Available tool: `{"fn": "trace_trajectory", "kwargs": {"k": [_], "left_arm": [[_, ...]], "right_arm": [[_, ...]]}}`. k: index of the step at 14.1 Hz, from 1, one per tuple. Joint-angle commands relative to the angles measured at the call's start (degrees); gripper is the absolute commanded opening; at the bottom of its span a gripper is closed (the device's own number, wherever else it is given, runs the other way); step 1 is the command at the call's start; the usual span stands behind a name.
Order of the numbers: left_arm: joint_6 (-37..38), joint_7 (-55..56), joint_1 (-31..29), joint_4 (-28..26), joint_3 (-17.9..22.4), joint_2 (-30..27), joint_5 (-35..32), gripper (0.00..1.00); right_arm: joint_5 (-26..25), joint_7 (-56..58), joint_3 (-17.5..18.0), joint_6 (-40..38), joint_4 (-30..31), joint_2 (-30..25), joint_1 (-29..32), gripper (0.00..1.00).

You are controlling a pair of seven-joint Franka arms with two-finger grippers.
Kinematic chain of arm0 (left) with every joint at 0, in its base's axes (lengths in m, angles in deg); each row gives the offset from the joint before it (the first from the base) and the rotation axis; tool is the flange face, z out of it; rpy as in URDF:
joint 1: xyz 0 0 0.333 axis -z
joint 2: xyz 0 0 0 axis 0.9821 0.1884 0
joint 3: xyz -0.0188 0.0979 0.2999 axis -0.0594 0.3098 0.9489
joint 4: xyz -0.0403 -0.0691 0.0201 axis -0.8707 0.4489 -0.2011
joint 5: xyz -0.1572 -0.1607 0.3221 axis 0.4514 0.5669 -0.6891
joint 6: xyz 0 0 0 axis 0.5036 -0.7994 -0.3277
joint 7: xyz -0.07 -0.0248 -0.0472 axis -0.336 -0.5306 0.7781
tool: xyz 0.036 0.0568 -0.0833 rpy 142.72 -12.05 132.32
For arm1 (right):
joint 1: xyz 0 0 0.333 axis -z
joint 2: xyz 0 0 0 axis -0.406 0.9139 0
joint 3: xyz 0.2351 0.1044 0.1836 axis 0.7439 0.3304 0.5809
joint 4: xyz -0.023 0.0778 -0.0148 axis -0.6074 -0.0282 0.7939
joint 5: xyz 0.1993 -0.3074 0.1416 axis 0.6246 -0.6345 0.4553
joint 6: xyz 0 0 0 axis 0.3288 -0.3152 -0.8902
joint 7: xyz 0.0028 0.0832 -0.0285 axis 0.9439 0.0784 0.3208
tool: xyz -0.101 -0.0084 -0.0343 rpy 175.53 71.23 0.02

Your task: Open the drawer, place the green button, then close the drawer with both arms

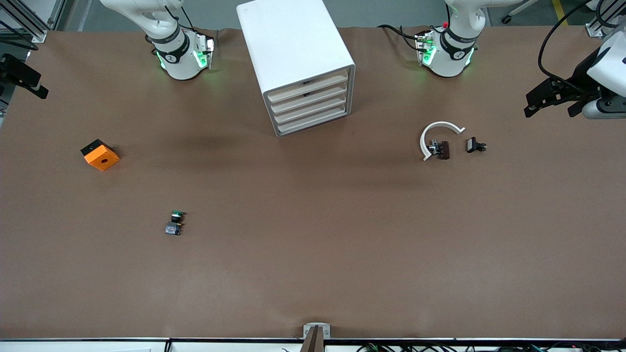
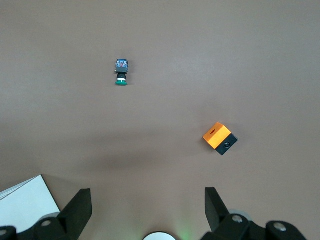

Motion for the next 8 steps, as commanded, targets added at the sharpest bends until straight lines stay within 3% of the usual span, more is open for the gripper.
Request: {"fn": "trace_trajectory", "kwargs": {"k": [1, 8], "left_arm": [[1.1, -0.7, -0.2, 0.7, 0.1, 0.2, -0.5, 1.0], [1.1, -1.1, -1.3, 1.0, 0.1, 1.2, -0.5, 1.0]], "right_arm": [[-0.2, 0.2, 0.2, -0.5, -0.9, 0.1, 0.2, 1.0], [-0.2, 0.3, 0.1, -0.3, -1.0, 0.3, 0.6, 1.0]]}}
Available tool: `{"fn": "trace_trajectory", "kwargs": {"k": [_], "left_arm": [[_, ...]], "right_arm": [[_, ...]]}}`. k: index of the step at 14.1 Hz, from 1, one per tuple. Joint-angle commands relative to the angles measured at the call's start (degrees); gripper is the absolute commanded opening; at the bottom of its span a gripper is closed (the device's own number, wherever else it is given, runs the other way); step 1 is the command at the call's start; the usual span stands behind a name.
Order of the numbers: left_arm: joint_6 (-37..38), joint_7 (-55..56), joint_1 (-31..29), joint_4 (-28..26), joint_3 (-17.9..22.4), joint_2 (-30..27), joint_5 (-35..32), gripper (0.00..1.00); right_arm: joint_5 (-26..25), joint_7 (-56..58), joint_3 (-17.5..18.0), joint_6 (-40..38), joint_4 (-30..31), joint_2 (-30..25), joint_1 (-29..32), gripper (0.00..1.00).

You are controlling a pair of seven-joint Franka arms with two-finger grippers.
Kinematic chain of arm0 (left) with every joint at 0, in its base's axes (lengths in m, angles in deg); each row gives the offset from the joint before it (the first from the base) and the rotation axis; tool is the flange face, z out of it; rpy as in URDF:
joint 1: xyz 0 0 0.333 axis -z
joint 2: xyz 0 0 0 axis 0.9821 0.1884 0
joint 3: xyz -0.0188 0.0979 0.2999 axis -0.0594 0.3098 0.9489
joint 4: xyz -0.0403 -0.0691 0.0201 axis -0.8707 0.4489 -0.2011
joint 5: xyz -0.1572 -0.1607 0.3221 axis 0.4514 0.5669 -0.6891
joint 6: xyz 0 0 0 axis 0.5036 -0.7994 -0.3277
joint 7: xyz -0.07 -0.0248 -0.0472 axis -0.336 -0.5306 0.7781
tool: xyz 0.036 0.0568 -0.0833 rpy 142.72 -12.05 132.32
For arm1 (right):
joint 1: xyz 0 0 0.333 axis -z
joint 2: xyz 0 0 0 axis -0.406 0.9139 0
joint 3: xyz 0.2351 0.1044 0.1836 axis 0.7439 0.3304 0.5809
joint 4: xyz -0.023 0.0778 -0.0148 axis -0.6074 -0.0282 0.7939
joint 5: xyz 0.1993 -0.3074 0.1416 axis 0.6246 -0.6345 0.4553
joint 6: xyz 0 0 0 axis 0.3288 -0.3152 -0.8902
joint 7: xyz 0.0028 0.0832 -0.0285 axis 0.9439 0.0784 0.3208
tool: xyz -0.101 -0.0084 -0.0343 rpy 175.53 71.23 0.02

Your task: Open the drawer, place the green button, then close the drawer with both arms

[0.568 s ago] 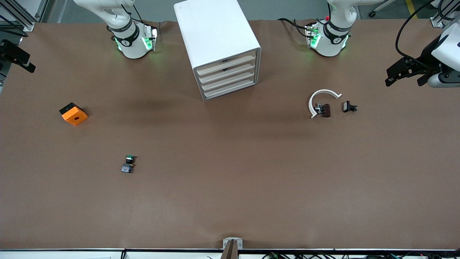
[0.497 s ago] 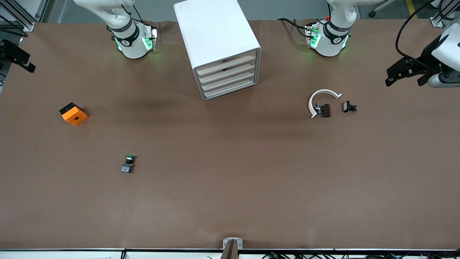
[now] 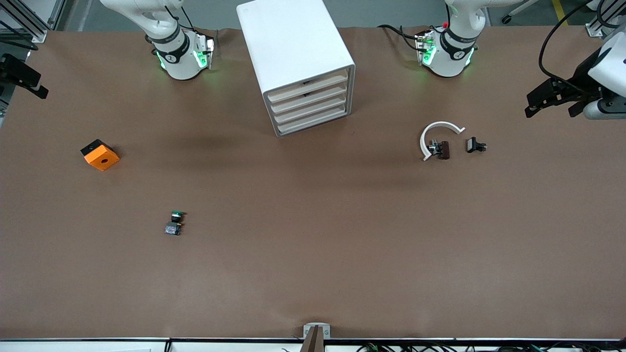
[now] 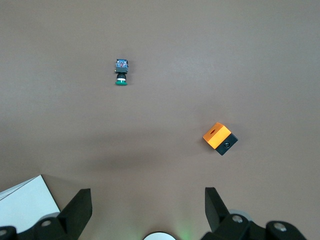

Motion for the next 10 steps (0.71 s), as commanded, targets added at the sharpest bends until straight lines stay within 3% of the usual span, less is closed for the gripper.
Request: {"fn": "trace_trajectory", "kwargs": {"k": [1, 6, 10], "left_arm": [[1.1, -0.9, -0.9, 0.9, 0.1, 1.1, -0.9, 1.0], [0.9, -0.5, -0.4, 0.9, -0.5, 6.8, -0.9, 1.0], [-1.5, -0.2, 0.4, 1.0, -1.0, 12.4, -0.2, 1.0]], "right_arm": [[-0.2, 0.3, 0.2, -0.3, -1.0, 0.7, 0.6, 1.0], [-0.2, 0.2, 0.2, -0.3, -0.5, 2.2, 0.5, 1.0], [-0.2, 0.4, 0.2, 0.0, -0.9, 9.2, 0.6, 1.0]]}}
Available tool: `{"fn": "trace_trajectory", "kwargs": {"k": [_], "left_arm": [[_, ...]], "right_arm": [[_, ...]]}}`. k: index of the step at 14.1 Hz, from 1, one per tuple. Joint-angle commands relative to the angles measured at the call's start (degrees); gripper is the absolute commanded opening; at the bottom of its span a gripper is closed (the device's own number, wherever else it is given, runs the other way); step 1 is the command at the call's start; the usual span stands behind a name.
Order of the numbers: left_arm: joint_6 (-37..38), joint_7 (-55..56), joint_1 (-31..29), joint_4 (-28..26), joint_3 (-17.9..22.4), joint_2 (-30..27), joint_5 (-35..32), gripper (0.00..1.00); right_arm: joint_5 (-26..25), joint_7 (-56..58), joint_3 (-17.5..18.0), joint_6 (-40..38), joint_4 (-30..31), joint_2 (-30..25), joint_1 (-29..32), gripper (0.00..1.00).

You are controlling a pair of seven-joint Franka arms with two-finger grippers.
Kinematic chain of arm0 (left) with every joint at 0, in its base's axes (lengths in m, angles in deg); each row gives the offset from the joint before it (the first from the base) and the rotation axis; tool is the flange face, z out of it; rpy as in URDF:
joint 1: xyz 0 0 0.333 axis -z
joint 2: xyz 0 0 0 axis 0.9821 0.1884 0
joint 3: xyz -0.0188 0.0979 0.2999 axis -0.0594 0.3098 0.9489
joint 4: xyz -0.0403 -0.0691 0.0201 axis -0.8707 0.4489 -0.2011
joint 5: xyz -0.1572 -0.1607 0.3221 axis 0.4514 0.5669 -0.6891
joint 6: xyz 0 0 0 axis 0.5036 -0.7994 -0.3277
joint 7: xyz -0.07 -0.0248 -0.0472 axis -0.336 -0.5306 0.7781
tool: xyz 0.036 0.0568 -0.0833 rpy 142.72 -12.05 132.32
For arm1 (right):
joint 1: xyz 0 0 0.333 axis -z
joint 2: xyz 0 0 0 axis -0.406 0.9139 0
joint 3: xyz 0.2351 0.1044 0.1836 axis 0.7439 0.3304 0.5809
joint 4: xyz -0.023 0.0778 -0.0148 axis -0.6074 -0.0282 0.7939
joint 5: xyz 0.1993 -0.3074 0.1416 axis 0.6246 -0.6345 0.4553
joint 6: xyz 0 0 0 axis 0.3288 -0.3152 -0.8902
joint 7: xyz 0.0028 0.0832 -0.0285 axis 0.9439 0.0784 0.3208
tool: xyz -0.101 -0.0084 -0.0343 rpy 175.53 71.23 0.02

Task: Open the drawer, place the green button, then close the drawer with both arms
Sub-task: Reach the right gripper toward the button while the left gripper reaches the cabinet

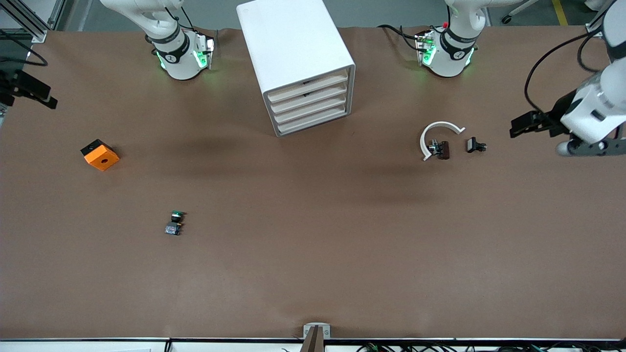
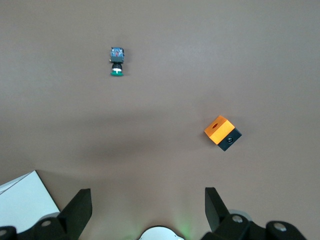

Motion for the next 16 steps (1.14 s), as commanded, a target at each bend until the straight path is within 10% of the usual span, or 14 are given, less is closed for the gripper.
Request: {"fn": "trace_trajectory", "kwargs": {"k": [1, 8, 16], "left_arm": [[-1.7, -0.1, 0.8, 1.3, -0.7, 4.3, -0.2, 1.0], [-8.0, 7.7, 2.5, 1.6, -3.1, 11.7, 3.3, 1.0], [-12.1, 38.2, 11.5, 10.1, -3.2, 22.5, 3.0, 1.0]], "right_arm": [[-0.3, 0.4, 0.2, 0.0, -1.4, 6.3, 0.9, 1.0], [-0.2, -0.4, 0.1, 1.2, -1.3, 9.7, 1.8, 1.0], [3.5, -3.4, 0.3, 20.0, 9.8, 12.5, -0.3, 1.0]]}}
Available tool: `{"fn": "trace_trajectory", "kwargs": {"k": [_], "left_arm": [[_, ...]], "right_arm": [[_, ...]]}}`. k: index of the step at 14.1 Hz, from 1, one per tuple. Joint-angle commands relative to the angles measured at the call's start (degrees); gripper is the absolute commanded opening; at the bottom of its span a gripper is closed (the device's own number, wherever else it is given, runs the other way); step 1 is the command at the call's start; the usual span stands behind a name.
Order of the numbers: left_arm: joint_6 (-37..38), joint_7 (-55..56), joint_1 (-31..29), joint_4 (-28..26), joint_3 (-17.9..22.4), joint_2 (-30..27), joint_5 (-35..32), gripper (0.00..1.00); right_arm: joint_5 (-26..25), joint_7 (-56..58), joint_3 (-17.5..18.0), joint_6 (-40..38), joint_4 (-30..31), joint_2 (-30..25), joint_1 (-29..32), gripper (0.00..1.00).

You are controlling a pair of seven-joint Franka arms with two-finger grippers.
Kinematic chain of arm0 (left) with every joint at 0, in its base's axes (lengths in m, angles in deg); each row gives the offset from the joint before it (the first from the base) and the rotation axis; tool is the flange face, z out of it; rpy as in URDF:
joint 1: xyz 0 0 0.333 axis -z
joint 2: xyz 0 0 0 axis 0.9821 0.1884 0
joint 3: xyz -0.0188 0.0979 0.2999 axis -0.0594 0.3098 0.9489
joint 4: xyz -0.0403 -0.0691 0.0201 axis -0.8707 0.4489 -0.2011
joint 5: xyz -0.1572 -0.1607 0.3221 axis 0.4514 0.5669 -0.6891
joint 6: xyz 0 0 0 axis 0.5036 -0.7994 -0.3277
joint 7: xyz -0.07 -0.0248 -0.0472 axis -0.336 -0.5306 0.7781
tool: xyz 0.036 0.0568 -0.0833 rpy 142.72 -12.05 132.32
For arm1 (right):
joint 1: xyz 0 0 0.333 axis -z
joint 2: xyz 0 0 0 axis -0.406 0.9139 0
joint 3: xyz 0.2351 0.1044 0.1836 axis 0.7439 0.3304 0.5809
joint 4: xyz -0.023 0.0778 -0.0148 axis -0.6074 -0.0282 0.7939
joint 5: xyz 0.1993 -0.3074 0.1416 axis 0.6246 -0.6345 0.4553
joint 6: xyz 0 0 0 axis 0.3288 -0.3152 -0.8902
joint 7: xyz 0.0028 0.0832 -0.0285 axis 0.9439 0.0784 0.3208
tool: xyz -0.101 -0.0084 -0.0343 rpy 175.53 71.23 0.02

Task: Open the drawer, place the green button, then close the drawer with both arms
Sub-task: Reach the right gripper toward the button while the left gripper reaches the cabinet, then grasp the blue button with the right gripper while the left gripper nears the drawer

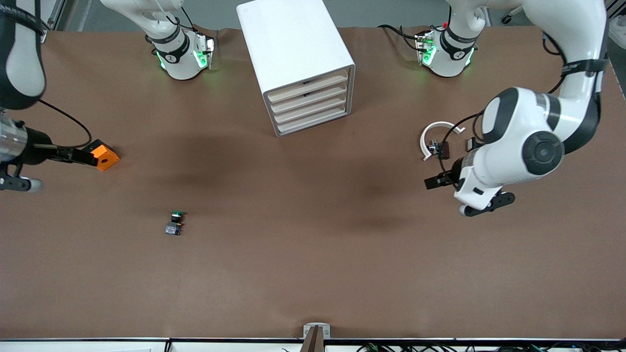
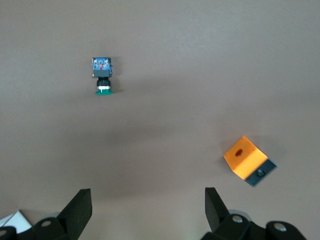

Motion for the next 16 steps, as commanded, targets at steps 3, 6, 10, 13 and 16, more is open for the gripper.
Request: {"fn": "trace_trajectory", "kwargs": {"k": [3, 6, 10, 13, 16], "left_arm": [[1.3, 12.2, 2.8, 6.4, 0.0, 5.6, 0.6, 1.0], [4.9, 18.2, 4.0, 9.1, 0.0, 8.6, 4.3, 1.0], [7.1, 25.9, 5.9, 10.5, 0.0, 10.8, 10.4, 1.0], [8.5, 27.9, 6.8, 10.7, 0.0, 12.5, 13.9, 1.0], [10.0, 38.3, 6.9, 13.1, -0.1, 15.5, 16.7, 1.0]], "right_arm": [[1.1, -1.5, 0.2, 8.6, 4.1, 3.3, -2.4, 1.0], [1.1, -3.8, 0.2, 15.9, 4.1, 8.3, -4.7, 1.0], [1.2, -4.6, 0.2, 23.6, 4.1, 13.5, -6.5, 1.0], [3.0, -4.6, 0.2, 30.4, 6.8, 15.4, -7.4, 1.0], [3.1, -4.9, 0.2, 35.4, 8.0, 18.2, -8.7, 1.0]]}}
